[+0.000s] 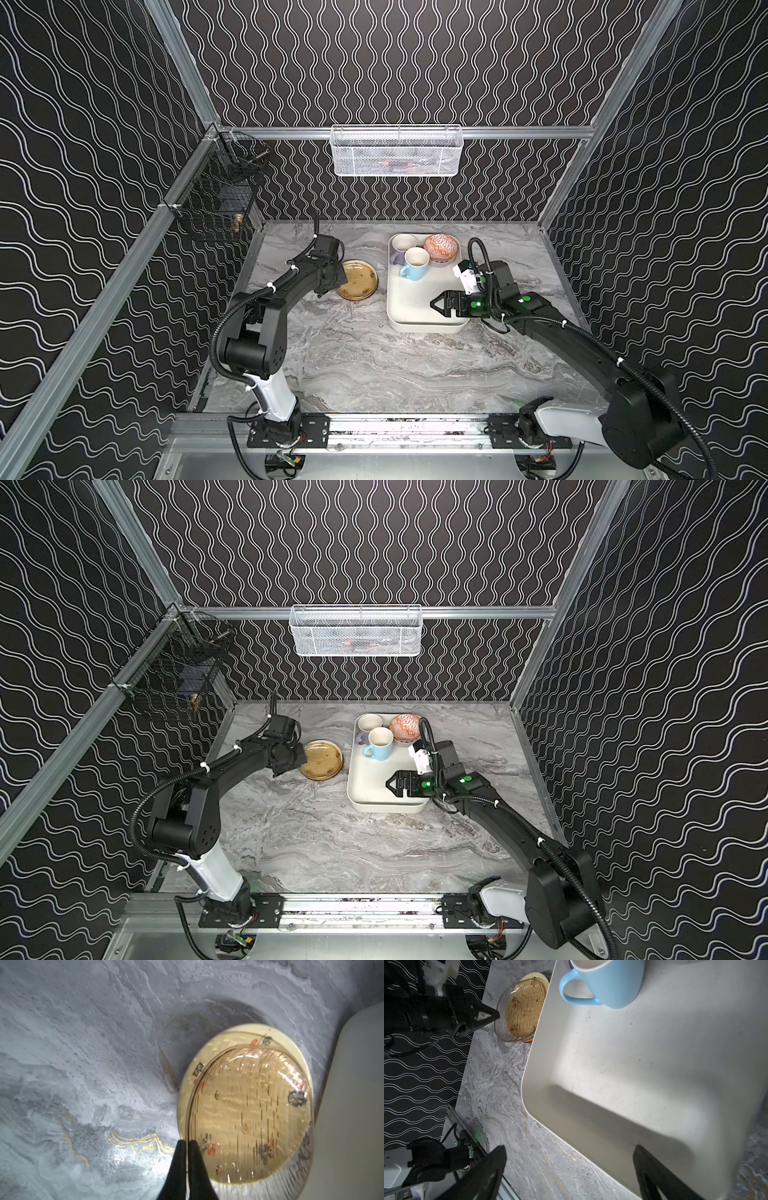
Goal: Place the mixed dishes into the plastic bin
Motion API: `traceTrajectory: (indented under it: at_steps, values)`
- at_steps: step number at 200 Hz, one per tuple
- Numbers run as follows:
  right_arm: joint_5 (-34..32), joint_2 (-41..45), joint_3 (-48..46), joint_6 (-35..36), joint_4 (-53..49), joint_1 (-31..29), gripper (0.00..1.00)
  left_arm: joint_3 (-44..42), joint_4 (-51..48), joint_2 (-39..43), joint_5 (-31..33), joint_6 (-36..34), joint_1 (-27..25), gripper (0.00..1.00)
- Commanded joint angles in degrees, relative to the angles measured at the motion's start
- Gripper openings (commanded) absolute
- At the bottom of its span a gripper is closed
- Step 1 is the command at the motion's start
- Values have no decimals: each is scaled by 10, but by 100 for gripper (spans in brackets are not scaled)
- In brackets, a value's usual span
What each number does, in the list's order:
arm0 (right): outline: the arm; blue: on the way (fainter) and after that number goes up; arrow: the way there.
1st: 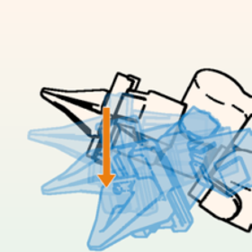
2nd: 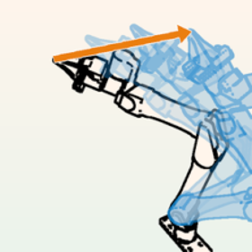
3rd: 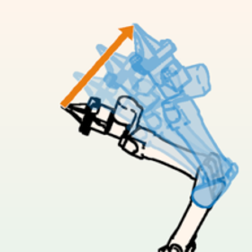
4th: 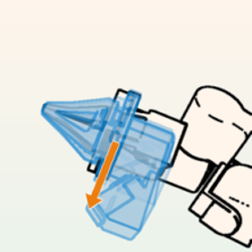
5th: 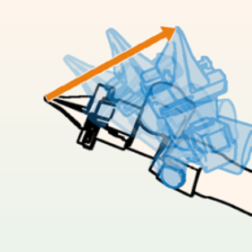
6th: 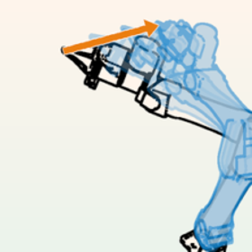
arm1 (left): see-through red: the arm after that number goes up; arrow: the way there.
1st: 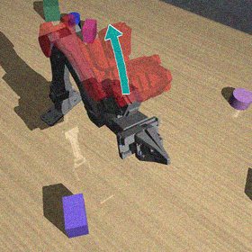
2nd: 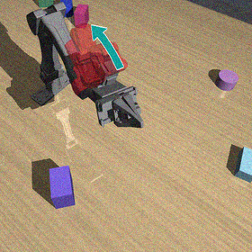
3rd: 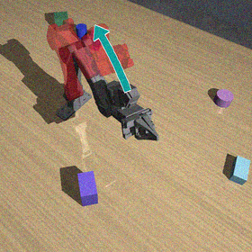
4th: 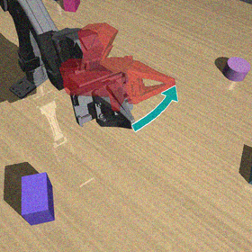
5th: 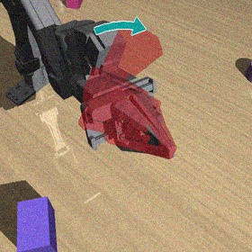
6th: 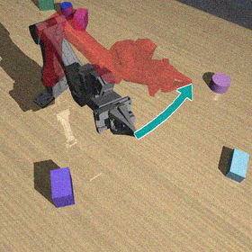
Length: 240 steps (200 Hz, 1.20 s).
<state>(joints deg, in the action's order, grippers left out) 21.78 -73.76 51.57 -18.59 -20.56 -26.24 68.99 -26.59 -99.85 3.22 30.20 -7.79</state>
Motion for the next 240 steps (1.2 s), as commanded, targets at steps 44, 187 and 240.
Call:
traceTrajectory:
  at_steps: [44, 187, 240]
  values:
    - [-86, -113, 148, 20, -8, -105, 61, -32, -6, 23, 5, -2, 1, 0]
    - [-113, -128, 178, 13, -30, -106, 57, -40, 21, 62, -66, 9, 31, 0]
    - [-108, -115, 165, 12, -29, -90, 58, -34, 23, 74, -89, 11, 46, 0]
